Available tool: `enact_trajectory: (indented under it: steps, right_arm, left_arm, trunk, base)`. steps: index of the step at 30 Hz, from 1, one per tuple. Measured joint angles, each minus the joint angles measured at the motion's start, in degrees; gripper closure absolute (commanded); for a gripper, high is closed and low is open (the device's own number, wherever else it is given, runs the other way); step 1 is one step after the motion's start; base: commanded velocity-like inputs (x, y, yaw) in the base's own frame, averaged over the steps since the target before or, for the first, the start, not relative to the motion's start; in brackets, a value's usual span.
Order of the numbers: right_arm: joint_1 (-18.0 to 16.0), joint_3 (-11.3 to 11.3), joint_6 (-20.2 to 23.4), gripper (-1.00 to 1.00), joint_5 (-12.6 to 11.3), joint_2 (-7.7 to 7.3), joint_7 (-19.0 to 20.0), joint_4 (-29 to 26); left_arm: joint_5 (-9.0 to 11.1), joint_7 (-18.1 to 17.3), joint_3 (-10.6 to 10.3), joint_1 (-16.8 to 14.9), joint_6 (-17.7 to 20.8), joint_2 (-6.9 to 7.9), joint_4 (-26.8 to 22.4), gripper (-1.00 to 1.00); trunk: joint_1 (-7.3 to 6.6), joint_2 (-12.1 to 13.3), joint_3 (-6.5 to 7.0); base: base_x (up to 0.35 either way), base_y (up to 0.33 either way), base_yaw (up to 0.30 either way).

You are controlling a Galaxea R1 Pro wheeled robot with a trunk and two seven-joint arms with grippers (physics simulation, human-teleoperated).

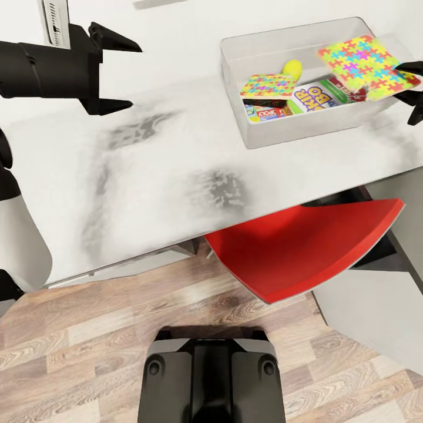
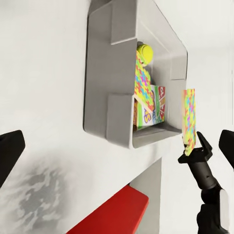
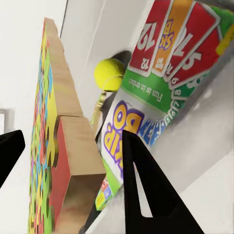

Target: Put all the toys in the child's room - the three board games (two on the bed and one on the table), the two jigsaw puzzles on the table, and the tennis ball on the table - inside the toy box on the table in the child's room.

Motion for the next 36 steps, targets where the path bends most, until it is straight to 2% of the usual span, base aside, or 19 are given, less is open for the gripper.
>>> enact_trajectory:
  steps: [5, 8, 19, 36]
  right_arm:
    - [-2.3, -0.1, 0.0, 1.0, -0.1, 1.0, -3.3, 2.7]
    - [-4.7, -0.1, 0.0, 1.0, -0.1, 2.13, -6.1, 5.8]
    - [-7.5, 0.0, 0.0, 1.0, 0.3, 4.27, -8.6, 8.9]
    - [-7.6, 0.0, 0.0, 1.0, 0.3, 4.53, -8.8, 9.1]
  left_arm:
    - [0.3, -2.3, -0.1, 0.0, 0.1, 0.47, 0.0, -1.0]
    - [0.4, -4.8, -0.4, 0.1, 0.3, 0.96, 0.1, -1.0]
    - [0.5, -7.1, -0.7, 0.4, 0.3, 1.29, 0.2, -1.0]
    - [0.4, -7.3, -0.7, 0.6, 0.3, 1.25, 0.2, -1.0]
  trunk:
    - [0.0, 0.0, 0.0]
    - [0.0, 0.0, 0.0]
    - [0.0, 0.0, 0.0]
    - [0.0, 0.0, 0.0]
  base:
    - [0.0, 0.0, 0.0]
    - [0.0, 0.0, 0.0]
    - [0.0, 0.0, 0.0]
    - [0.0, 0.0, 0.0]
